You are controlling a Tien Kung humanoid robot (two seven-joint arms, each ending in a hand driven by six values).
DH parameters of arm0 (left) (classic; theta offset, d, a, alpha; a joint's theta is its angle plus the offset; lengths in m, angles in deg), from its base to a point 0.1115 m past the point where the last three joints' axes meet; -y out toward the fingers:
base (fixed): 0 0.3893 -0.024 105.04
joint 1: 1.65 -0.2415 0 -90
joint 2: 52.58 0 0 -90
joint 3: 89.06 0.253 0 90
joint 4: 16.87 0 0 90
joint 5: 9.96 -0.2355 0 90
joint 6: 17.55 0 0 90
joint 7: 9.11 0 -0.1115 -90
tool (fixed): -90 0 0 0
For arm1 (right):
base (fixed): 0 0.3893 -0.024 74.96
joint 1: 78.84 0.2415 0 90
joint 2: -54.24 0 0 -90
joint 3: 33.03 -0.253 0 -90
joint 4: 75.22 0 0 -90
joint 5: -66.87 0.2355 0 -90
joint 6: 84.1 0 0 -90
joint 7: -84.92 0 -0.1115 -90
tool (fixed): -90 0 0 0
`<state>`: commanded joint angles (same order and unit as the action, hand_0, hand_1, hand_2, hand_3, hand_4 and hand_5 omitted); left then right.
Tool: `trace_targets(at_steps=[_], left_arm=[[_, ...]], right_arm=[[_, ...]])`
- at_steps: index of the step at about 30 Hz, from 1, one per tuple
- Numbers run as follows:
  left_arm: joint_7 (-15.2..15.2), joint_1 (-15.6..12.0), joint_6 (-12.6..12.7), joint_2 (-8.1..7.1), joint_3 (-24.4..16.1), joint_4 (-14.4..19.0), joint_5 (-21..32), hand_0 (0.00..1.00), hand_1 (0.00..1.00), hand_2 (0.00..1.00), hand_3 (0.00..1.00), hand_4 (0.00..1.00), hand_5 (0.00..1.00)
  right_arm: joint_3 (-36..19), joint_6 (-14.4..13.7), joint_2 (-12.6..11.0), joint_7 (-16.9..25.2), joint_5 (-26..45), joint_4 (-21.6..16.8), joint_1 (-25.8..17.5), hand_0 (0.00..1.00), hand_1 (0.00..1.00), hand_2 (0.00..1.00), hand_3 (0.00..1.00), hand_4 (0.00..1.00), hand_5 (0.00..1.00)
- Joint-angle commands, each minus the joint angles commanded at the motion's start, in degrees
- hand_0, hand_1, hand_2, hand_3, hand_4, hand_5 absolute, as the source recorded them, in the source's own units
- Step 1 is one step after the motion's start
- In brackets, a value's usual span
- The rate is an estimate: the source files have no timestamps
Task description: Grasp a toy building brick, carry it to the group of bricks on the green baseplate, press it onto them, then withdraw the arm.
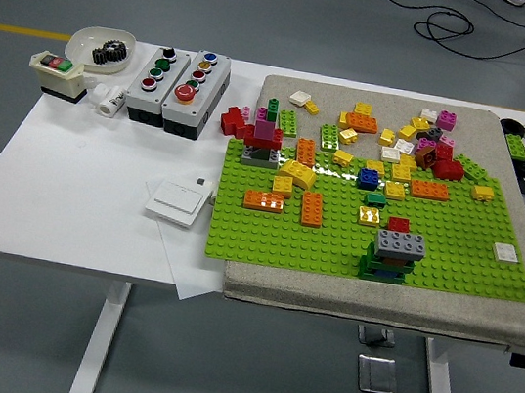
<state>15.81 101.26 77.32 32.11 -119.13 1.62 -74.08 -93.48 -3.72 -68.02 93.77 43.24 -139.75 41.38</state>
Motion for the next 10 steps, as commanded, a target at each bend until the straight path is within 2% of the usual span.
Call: trace_targets(at_steps=[10], left_arm=[[0.49,-0.12,-0.86,-0.09,-1.22,0.18,-2.21,0.655,0.712,0.718,0.578,0.641,0.639]], right_arm=[[0.34,0.44,0.38,-0.26,-0.07,0.16,-0.07,0.845,0.796,0.832,0.849,0.998,0.753]])
